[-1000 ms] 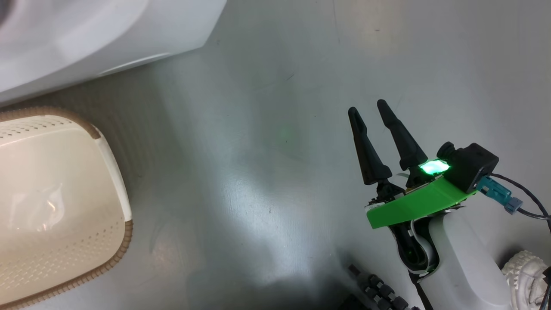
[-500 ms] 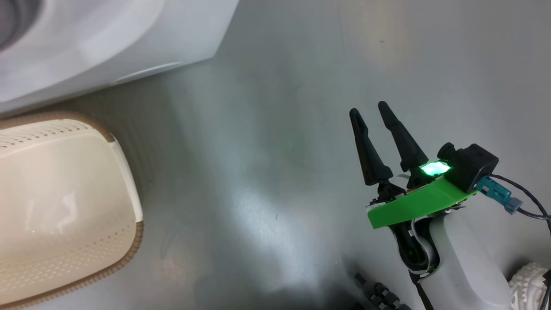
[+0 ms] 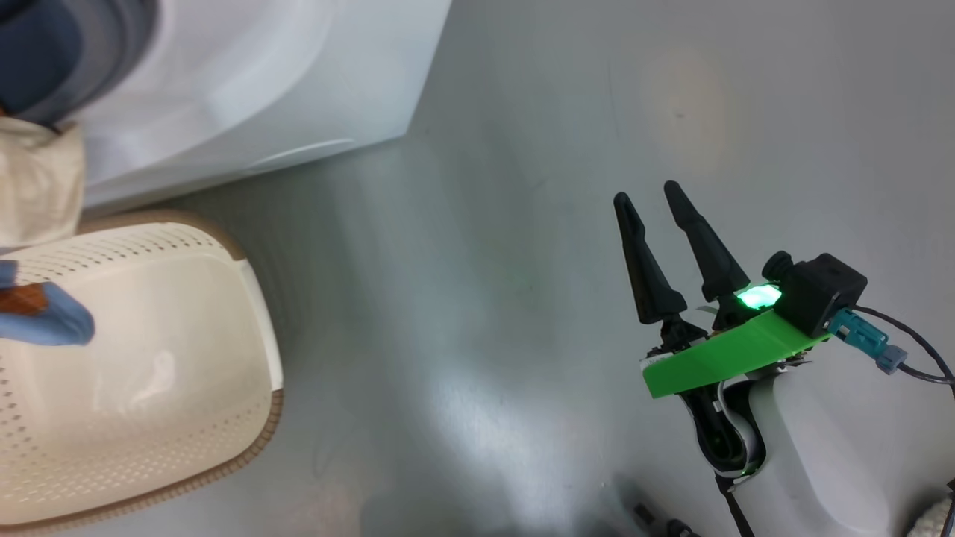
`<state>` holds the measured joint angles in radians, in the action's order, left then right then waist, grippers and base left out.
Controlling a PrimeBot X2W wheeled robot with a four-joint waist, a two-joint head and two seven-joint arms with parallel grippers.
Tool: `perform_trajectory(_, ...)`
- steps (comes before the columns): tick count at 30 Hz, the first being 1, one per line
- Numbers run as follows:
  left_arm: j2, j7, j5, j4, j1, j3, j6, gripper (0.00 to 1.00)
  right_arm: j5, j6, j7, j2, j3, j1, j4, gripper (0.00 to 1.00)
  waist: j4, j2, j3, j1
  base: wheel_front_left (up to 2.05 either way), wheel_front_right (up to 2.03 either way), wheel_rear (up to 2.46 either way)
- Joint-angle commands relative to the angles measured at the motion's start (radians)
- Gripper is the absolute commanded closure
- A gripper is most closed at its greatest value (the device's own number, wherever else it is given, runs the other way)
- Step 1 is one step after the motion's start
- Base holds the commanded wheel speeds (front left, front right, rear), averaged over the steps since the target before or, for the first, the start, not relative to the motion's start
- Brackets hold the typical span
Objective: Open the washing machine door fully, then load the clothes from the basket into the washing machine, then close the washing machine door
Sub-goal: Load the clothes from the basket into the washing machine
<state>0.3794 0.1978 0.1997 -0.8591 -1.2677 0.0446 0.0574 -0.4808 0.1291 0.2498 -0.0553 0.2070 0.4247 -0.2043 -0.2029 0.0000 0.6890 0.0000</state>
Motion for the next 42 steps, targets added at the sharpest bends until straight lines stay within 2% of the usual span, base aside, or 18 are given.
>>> perform_trajectory(1, 0.035, 0.013, 0.008, 0.017, 0.033, -0.006, -0.002, 0.0, 0.017, 0.002, 0.012, 0.005, 0.011, -0.047, 0.016, 0.0, 0.02, 0.0, -0.029, 0.0, 0.0, 0.0, 0.0)
perform_trajectory(10, -0.029, 0.051, 0.041, 0.012, 0.159, -0.001, 0.006, 0.0, 0.044, 0.002, 0.012, 0.005, -0.024, -0.078, 0.006, 0.0, 0.066, 0.0, -0.126, 0.0, 0.0, 0.0, 0.0)
perform_trajectory(16, -0.05, 0.062, 0.068, 0.062, 0.248, -0.02, 0.007, 0.0, 0.056, 0.002, 0.012, 0.005, -0.037, -0.1, 0.002, 0.0, 0.086, 0.0, -0.173, 0.0, 0.0, 0.0, 0.0)
perform_trajectory(33, -0.095, 0.064, 0.096, 0.395, 0.551, -0.089, -0.02, 0.0, 0.062, 0.002, 0.012, 0.005, -0.05, -0.121, 0.014, 0.0, 0.101, 0.0, -0.194, 0.0, 0.0, 0.0, 0.0)
perform_trajectory(42, -0.134, 0.064, 0.126, 0.577, 0.765, -0.172, -0.043, 0.0, 0.057, 0.002, 0.012, 0.005, -0.055, -0.12, 0.012, 0.0, 0.103, 0.0, -0.2, 0.0, 0.0, 0.0, 0.0)
